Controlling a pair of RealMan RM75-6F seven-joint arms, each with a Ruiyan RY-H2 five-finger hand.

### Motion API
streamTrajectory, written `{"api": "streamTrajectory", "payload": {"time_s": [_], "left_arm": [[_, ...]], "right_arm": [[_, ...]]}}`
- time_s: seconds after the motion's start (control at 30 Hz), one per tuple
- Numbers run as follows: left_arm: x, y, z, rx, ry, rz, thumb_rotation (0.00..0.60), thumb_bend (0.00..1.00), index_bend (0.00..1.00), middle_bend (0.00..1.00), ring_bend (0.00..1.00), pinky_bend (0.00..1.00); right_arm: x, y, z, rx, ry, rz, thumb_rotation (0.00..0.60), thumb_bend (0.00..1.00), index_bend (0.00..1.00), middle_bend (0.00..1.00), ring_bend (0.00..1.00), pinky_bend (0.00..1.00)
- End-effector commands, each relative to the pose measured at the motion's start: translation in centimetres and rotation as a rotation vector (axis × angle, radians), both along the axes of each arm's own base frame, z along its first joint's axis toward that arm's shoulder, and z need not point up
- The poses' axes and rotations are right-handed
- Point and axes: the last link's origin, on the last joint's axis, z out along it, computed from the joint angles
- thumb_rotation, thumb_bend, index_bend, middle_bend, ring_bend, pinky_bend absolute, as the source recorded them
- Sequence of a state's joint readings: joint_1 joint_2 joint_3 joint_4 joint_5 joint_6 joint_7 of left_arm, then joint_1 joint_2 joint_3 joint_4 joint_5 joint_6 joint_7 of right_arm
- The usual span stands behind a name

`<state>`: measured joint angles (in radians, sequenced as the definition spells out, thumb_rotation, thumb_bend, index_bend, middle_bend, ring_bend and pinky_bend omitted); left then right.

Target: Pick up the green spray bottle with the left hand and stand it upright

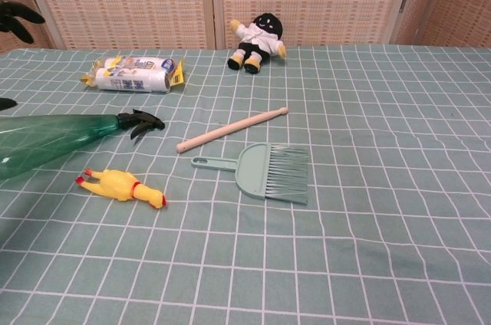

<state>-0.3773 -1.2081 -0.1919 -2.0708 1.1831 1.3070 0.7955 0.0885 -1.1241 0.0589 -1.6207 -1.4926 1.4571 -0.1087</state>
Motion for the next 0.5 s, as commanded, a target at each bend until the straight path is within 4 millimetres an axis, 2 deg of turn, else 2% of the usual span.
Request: {"api": "streamTrajectory", "payload": {"time_s": [0.03,0.2,0.37,0.4,0.5], "left_arm": [[3.9,1.9,-3.5,-0.041,0.054,-0.037,0.6,0.21,0.12,0.19,0.14,0.22],[5.1,3.9,-6.0,-0.016,0.125,-0.006,0.6,0.22,0.15,0.22,0.16,0.25],[5.3,4.5,-6.9,-0.018,0.144,0.016,0.6,0.22,0.15,0.23,0.17,0.25],[4.8,5.3,-8.5,-0.05,0.147,0.097,0.6,0.22,0.15,0.23,0.17,0.26],[4.9,7.4,-10.2,-0.042,0.205,0.189,0.6,0.22,0.15,0.23,0.17,0.26]], "right_arm": [[0.0,0.0,0.0,0.004,-0.004,0.0,0.6,0.0,0.25,0.1,0.03,0.04],[-0.1,0.0,0.1,0.011,-0.013,0.002,0.6,0.0,0.26,0.1,0.03,0.04],[-0.1,0.0,0.1,0.014,-0.015,0.002,0.6,0.0,0.26,0.1,0.03,0.04],[-0.1,0.0,0.1,0.021,-0.015,-0.002,0.6,0.0,0.26,0.1,0.03,0.04],[-0.1,-0.1,0.2,0.024,-0.019,-0.003,0.6,0.0,0.26,0.1,0.03,0.04]]}}
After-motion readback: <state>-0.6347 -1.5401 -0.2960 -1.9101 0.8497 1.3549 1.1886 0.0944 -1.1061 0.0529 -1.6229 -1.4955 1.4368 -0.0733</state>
